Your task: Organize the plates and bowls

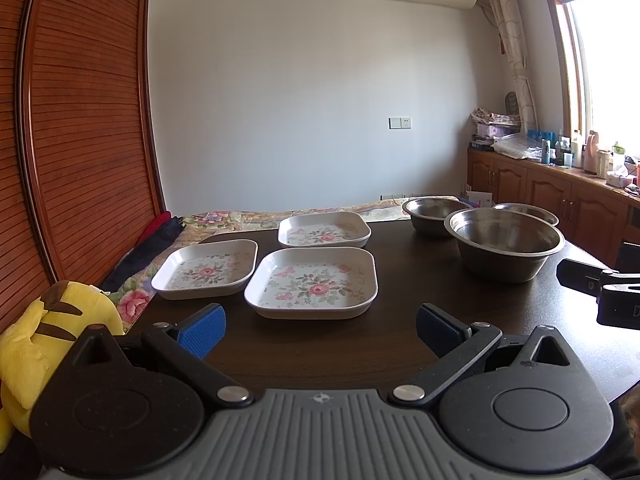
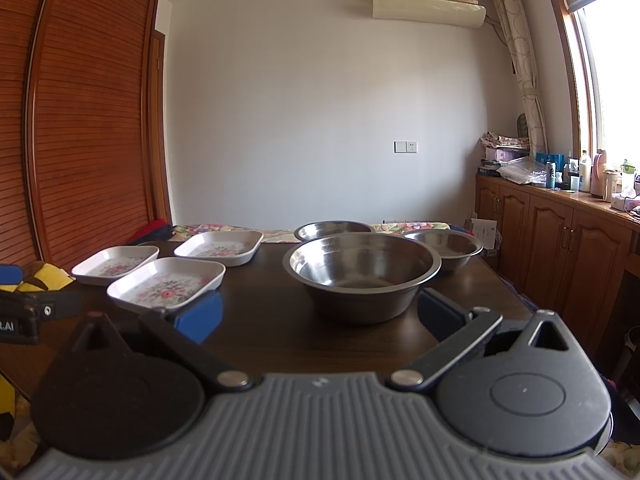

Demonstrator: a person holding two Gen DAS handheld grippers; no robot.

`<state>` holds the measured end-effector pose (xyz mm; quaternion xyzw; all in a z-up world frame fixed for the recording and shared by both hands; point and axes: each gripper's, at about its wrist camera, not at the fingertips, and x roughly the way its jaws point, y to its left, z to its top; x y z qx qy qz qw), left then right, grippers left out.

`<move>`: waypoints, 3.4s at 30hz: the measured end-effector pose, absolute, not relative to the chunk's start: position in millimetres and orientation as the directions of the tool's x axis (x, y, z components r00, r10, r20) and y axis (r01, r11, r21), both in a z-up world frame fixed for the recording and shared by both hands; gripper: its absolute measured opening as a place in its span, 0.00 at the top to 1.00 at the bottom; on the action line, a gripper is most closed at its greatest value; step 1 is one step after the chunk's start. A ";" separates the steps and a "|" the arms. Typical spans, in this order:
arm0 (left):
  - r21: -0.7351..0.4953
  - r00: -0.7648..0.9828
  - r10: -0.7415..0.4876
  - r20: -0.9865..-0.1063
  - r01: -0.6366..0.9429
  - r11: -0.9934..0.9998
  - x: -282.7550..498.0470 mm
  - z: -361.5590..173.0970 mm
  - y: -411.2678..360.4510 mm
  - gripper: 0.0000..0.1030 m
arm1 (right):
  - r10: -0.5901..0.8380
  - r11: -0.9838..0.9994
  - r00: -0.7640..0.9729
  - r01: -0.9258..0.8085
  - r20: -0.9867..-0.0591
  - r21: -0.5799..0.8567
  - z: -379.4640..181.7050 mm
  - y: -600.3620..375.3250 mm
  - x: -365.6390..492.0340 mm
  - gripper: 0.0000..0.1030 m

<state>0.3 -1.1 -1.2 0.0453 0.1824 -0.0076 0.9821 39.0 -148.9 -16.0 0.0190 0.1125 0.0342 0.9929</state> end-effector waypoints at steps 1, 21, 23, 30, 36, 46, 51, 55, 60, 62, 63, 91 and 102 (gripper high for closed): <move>0.086 0.933 0.001 -0.359 0.032 0.996 0.3 -1.2 -1.1 0.00 | 0.071 0.997 0.972 -0.063 -0.222 0.045 -16.0 -148.9 38.9 0.00; 0.086 0.933 0.000 -0.361 0.034 0.996 0.7 0.0 -4.3 0.00 | 0.073 0.997 0.972 -0.064 -0.224 0.047 -17.2 -148.7 39.2 0.00; 0.085 0.932 -0.001 -0.363 0.034 0.996 1.6 1.2 -6.0 0.00 | 0.073 0.997 0.972 -0.064 -0.225 0.046 -17.5 -148.5 39.4 0.00; 0.087 0.921 -0.001 -0.389 0.037 0.995 7.7 -4.4 -4.7 0.00 | 0.082 0.996 0.968 -0.075 -0.238 0.042 -23.1 -143.6 44.5 0.00; 0.090 0.912 0.006 -0.411 0.034 0.995 17.6 -10.6 3.9 0.00 | 0.132 0.991 0.955 -0.125 -0.267 0.041 -27.2 -134.6 52.7 0.00; 0.117 0.902 0.014 -0.431 0.040 0.992 42.9 -10.5 19.7 0.00 | 0.230 0.970 0.928 -0.242 -0.293 -0.004 -18.7 -122.4 71.9 0.00; 0.121 0.892 0.019 -0.451 0.040 0.992 57.7 -11.4 26.9 0.00 | 0.279 0.954 0.910 -0.299 -0.307 -0.018 -14.7 -111.8 84.5 0.00; 0.094 0.885 -0.004 -0.466 0.054 0.994 68.6 -10.9 34.9 0.00 | 0.323 0.939 0.892 -0.344 -0.317 -0.011 -10.6 -105.8 94.7 0.00; 0.077 0.878 -0.005 -0.479 0.047 0.996 84.7 -9.0 42.1 0.01 | 0.372 0.916 0.866 -0.401 -0.335 -0.019 -6.0 -94.6 112.2 0.00; 0.069 0.875 -0.013 -0.484 0.054 0.996 90.6 -8.7 45.5 0.02 | 0.384 0.909 0.858 -0.416 -0.342 -0.023 -5.3 -90.4 120.1 0.00; 0.067 0.873 -0.014 -0.487 0.054 0.996 93.7 -8.7 47.5 0.03 | 0.390 0.906 0.854 -0.423 -0.346 -0.024 -5.1 -88.3 124.0 0.00; -0.075 0.812 -0.090 -0.577 0.057 0.996 169.5 -32.2 101.3 0.61 | 0.456 0.857 0.709 -0.513 -0.538 0.050 -30.0 -49.9 221.3 0.44; -0.092 0.798 -0.108 -0.593 0.066 0.994 181.6 -38.6 102.0 0.73 | 0.444 0.859 0.689 -0.509 -0.573 0.053 -36.4 -48.1 232.5 0.57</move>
